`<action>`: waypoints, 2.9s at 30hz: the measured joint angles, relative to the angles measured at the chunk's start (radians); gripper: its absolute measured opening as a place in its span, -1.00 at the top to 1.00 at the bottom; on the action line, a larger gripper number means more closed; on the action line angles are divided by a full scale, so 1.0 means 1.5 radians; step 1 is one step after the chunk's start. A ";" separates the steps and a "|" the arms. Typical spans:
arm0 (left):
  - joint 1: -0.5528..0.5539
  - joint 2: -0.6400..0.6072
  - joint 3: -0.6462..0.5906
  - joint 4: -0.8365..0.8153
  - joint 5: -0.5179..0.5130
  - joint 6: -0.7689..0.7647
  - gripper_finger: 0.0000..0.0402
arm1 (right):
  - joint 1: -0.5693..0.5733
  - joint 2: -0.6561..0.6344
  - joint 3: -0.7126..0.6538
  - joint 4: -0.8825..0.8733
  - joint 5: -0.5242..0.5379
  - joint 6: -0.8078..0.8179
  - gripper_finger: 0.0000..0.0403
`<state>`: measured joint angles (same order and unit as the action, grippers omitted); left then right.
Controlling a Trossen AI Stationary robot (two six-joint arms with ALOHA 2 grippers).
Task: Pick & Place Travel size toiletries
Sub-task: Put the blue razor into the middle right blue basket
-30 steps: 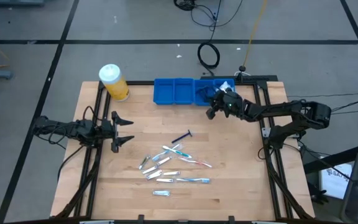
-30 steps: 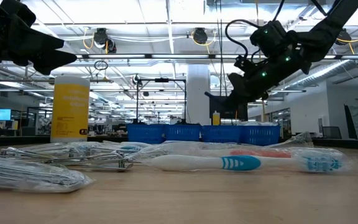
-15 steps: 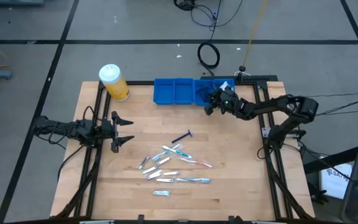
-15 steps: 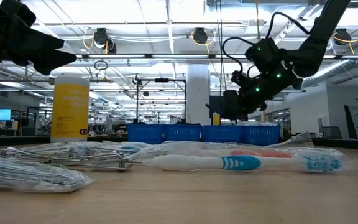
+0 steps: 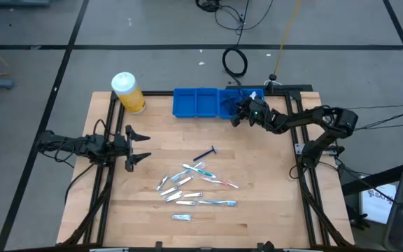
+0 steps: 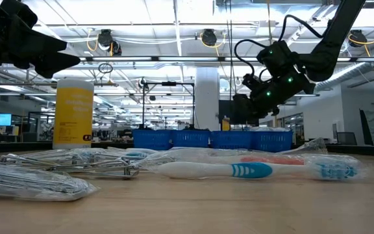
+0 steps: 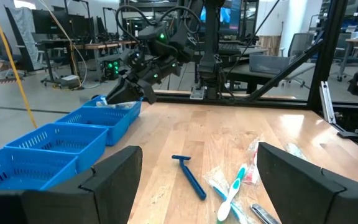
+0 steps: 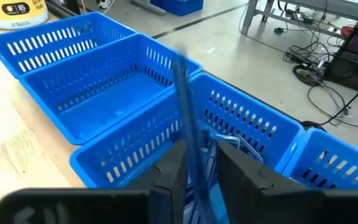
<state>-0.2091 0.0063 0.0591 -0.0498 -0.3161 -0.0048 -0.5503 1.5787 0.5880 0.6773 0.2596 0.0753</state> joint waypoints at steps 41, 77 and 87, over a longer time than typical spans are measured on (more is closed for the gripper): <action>0.000 0.000 0.000 0.000 0.000 0.000 -0.54 | 0.312 0.091 0.187 -0.255 -0.227 -0.235 -0.04; 0.000 0.000 0.000 0.000 0.000 0.000 -0.54 | 0.263 0.215 0.256 -0.415 -0.238 -0.250 0.62; 0.000 0.000 0.000 -0.001 0.000 0.000 -0.54 | 0.263 0.215 0.255 -0.416 -0.232 -0.266 0.85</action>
<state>-0.2092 0.0059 0.0593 -0.0505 -0.3161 -0.0048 -0.1555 1.9013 0.9703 0.0531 -0.0879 -0.3244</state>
